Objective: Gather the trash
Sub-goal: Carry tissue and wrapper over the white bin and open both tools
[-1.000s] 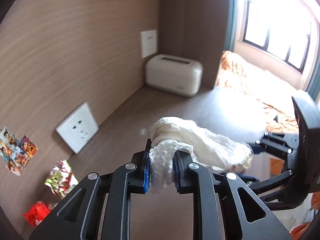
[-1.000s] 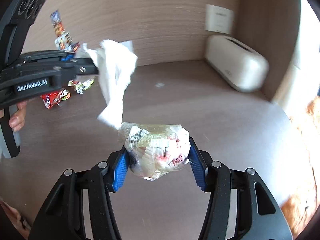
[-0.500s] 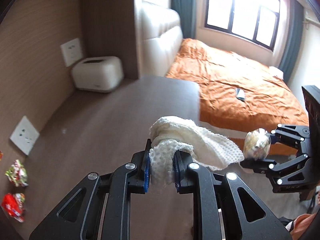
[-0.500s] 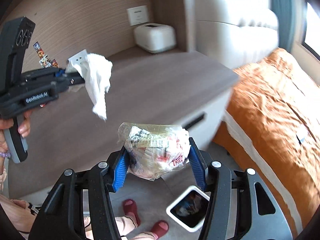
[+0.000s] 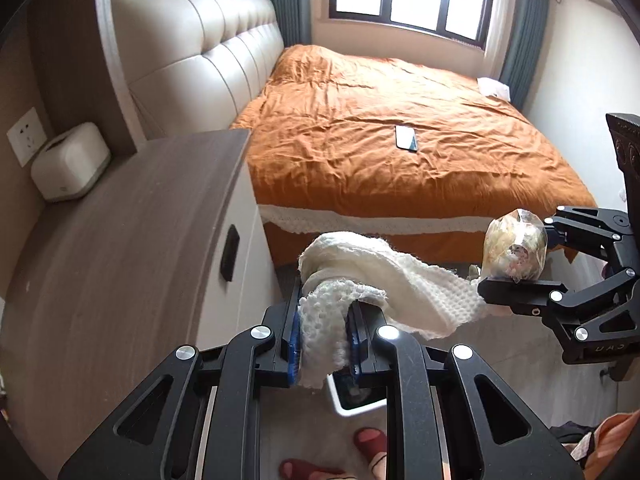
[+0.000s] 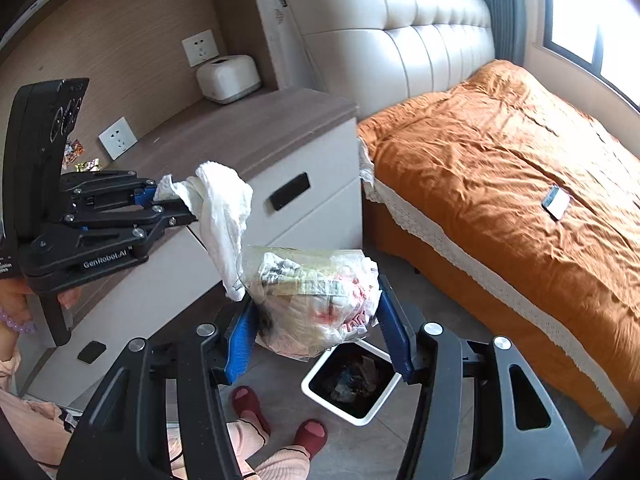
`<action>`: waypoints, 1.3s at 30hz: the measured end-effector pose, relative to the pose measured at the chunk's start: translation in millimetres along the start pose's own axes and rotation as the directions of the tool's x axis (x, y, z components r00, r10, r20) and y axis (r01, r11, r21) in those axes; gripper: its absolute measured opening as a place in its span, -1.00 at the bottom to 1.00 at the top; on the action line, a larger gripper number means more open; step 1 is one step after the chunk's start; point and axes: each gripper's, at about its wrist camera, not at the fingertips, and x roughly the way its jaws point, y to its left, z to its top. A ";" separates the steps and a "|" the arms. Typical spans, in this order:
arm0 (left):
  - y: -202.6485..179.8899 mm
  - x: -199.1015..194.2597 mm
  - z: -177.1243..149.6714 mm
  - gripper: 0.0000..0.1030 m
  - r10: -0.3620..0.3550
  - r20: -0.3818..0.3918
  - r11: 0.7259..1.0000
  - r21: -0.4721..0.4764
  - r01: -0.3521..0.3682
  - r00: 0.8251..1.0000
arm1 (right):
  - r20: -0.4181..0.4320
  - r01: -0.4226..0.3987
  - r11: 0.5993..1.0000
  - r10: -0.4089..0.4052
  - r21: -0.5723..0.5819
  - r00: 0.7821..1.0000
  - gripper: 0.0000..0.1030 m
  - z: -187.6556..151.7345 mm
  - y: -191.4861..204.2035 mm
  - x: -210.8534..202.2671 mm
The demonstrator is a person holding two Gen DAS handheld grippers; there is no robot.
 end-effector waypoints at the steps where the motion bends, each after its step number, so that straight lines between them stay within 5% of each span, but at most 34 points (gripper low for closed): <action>1: -4.1 4.4 -1.4 -0.65 -0.003 -0.007 1.000 0.009 0.003 1.000 | -0.002 0.004 1.000 -0.004 0.011 1.000 0.09 -4.1 -4.8 -0.2; 10: -36.5 92.6 -39.3 -0.65 -0.028 -0.137 0.997 0.067 0.038 0.990 | -0.049 0.016 0.976 -0.005 0.217 0.999 0.10 -38.6 -55.9 29.0; 20: -58.9 238.6 -123.4 -0.62 -0.070 -0.274 0.992 0.084 0.096 0.959 | -0.183 0.014 0.941 0.051 0.337 0.982 0.10 -105.4 -84.8 161.8; 21: -58.7 251.2 -132.1 -0.57 -0.078 -0.279 0.992 0.078 0.104 0.957 | -0.202 0.019 0.939 0.054 0.344 0.978 0.12 -116.3 -87.0 183.4; 22: -57.9 264.9 -140.2 -0.06 -0.099 -0.292 0.990 0.066 0.123 0.951 | -0.217 0.014 0.936 0.067 0.351 0.974 0.14 -125.6 -88.7 200.7; 23: -56.1 285.1 -152.6 0.93 -0.123 -0.324 0.988 0.044 0.145 0.938 | -0.237 0.001 0.933 0.090 0.360 0.967 0.32 -138.8 -90.5 223.9; 24: -53.9 298.2 -161.1 0.89 -0.145 -0.337 0.987 0.020 0.162 0.930 | -0.258 0.010 0.932 0.090 0.363 0.962 0.72 -148.7 -91.8 240.1; 26: -51.2 322.7 -178.6 0.91 -0.191 -0.363 0.980 -0.018 0.198 0.912 | -0.308 0.043 0.931 0.076 0.363 0.948 0.92 -171.2 -96.0 274.0; 31: -51.2 364.2 -213.6 0.91 -0.183 -0.408 0.981 -0.016 0.194 0.894 | -0.410 0.084 0.941 0.062 0.328 0.910 0.92 -214.8 -96.7 329.4; 36: -46.7 360.5 -220.7 0.91 -0.207 -0.416 0.977 -0.045 0.207 0.886 | -0.414 0.095 0.942 0.049 0.321 0.909 0.92 -218.7 -90.1 328.3; 39: -44.4 344.1 -213.7 0.91 -0.197 -0.399 0.979 -0.041 0.197 0.896 | -0.398 0.098 0.944 0.038 0.316 0.917 0.92 -207.7 -87.8 317.2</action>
